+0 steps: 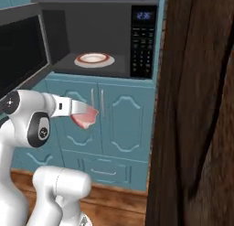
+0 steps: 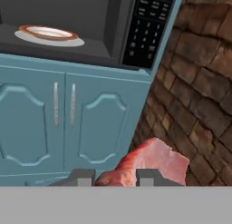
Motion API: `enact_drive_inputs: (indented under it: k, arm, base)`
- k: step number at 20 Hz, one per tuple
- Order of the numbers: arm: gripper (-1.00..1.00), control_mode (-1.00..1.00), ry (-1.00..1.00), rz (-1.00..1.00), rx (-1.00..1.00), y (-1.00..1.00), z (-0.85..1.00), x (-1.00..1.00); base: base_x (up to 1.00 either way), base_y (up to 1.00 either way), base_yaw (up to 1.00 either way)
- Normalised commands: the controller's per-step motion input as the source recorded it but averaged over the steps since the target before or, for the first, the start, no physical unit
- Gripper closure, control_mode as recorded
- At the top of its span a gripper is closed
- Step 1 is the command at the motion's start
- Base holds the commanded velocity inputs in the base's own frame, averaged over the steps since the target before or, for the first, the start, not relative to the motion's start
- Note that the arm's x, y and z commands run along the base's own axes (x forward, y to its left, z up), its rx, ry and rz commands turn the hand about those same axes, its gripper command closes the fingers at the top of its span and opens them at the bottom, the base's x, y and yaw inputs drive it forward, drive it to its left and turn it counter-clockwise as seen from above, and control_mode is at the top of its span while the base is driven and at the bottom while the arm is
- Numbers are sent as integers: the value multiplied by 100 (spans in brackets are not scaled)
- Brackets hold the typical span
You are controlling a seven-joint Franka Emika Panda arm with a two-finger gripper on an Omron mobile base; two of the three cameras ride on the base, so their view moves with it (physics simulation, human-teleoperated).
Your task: Transport the steak from the fridge to the microwave and turn on the microwave.
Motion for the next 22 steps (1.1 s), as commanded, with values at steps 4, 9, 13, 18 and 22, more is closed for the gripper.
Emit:
enact_drive_inputs:
  k: [4,9,13,18,22]
  arm:
    - [100,100,0,0,0,0,0,0]
    - [100,100,0,0,0,0,0,0]
    - [100,100,0,0,0,0,0,0]
    - [100,100,0,0,0,0,0,0]
    - [100,100,0,0,0,0,0,0]
  base:
    - [54,-52,33]
    - [59,-32,20]
    - [64,-13,7]
    - [64,-2,1]
    - [57,0,0]
